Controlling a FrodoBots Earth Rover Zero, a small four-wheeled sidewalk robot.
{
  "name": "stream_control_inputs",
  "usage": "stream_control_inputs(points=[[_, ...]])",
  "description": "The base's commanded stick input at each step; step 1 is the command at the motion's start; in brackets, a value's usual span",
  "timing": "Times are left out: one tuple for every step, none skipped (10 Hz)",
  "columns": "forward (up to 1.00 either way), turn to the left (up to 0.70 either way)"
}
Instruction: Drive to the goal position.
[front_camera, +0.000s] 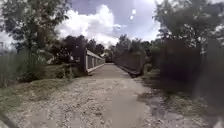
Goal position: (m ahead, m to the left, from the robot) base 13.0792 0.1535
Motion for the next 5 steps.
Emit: stream_control_inputs(points=[[0.85,0.00],[0.85,0.00],[0.85,0.00],[0.85,0.00],[0.85,0.00]])
